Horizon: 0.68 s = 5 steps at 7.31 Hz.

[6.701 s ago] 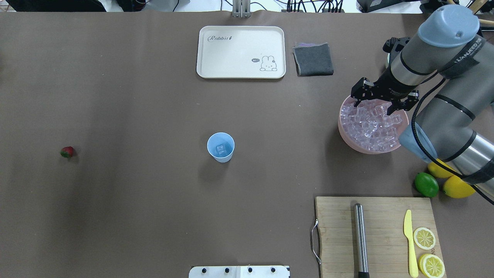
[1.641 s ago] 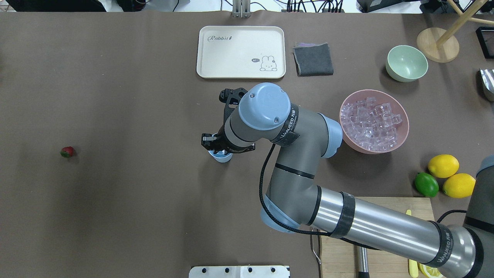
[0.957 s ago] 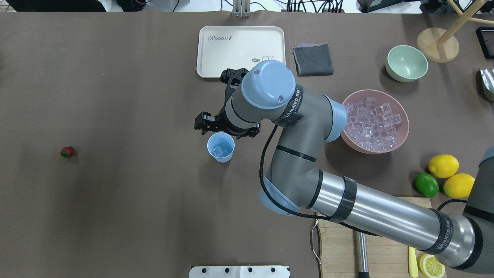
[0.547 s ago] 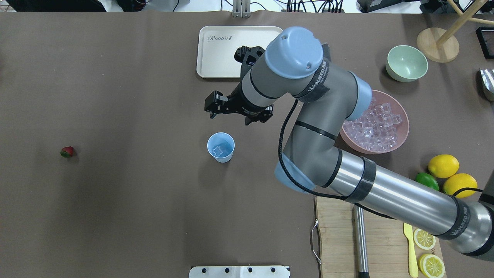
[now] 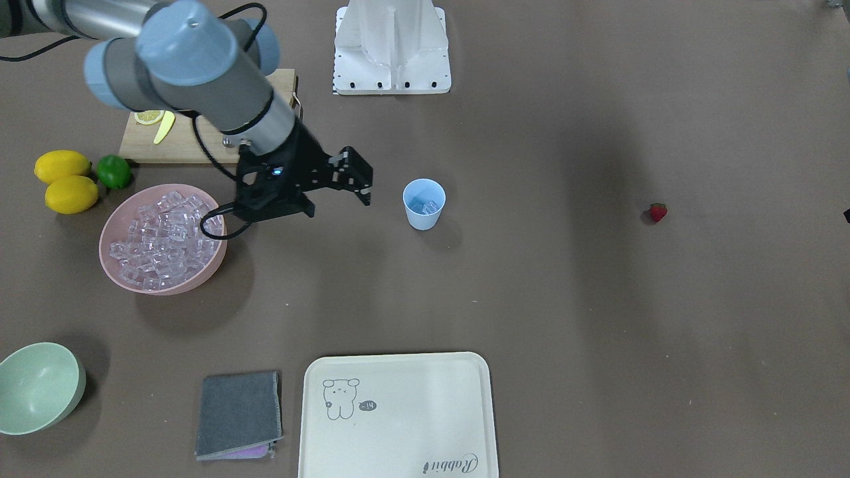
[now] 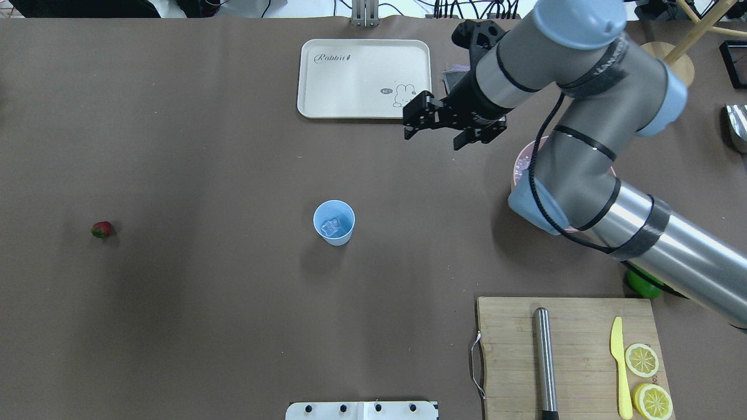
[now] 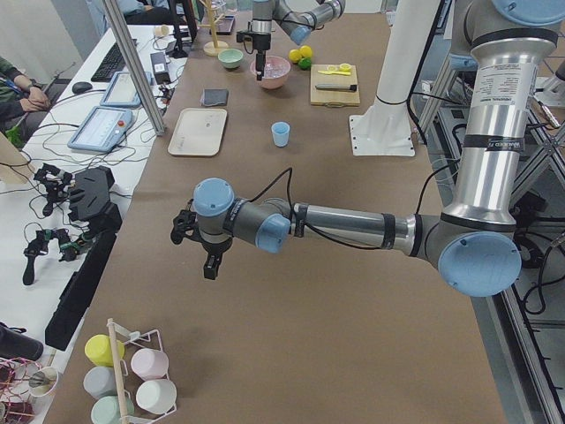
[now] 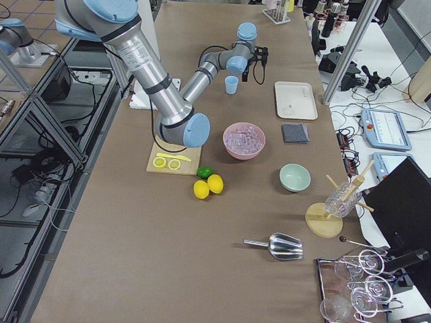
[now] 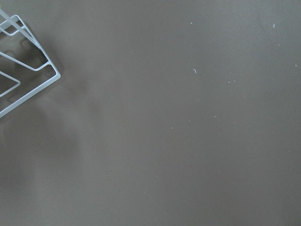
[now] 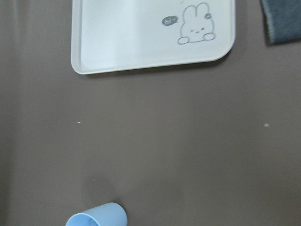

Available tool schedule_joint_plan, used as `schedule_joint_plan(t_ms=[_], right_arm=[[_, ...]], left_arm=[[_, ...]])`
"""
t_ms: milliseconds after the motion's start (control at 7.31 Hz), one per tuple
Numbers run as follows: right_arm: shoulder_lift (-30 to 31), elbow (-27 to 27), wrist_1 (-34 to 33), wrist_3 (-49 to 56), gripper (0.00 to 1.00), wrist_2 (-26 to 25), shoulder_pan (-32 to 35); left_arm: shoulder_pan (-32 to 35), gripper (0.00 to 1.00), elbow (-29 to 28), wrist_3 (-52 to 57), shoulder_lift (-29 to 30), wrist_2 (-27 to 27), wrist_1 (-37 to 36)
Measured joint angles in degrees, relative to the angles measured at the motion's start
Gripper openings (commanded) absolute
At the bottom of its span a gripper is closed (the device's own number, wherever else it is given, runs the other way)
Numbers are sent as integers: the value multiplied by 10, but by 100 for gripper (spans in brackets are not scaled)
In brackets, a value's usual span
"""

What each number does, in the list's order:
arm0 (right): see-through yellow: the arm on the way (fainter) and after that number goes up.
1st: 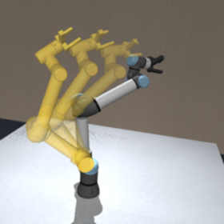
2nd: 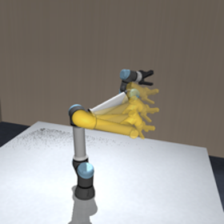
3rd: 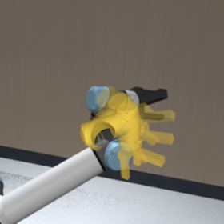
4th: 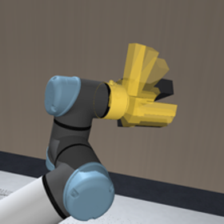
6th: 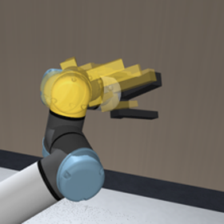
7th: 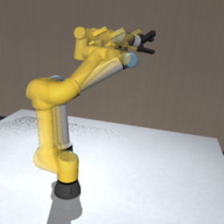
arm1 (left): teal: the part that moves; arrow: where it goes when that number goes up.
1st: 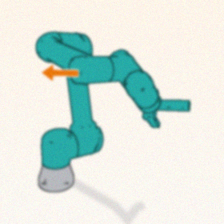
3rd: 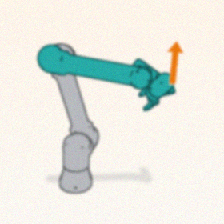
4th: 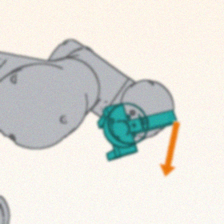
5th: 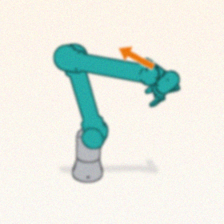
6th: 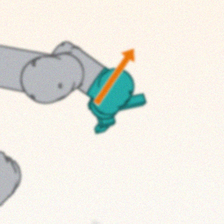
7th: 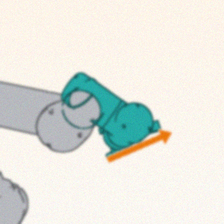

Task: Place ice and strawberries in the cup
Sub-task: 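Withdraw the right gripper while the left gripper reaches the red strawberry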

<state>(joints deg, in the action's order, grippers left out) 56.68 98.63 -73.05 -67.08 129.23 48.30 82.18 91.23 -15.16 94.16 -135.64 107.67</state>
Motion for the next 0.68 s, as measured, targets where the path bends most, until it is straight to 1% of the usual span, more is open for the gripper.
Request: schedule_joint_plan(t_ms=[274, 547, 684], right_arm=[[59, 26, 3, 58, 99, 41, 54], [114, 36, 5, 134, 99, 76, 104], [137, 39, 6, 164, 99, 91, 124]], left_arm=[[-47, 98, 22, -75, -27, 2, 69], [-106, 98, 39, -157, -59, 7, 156], [-142, 98, 49, -206, -79, 21, 201]])
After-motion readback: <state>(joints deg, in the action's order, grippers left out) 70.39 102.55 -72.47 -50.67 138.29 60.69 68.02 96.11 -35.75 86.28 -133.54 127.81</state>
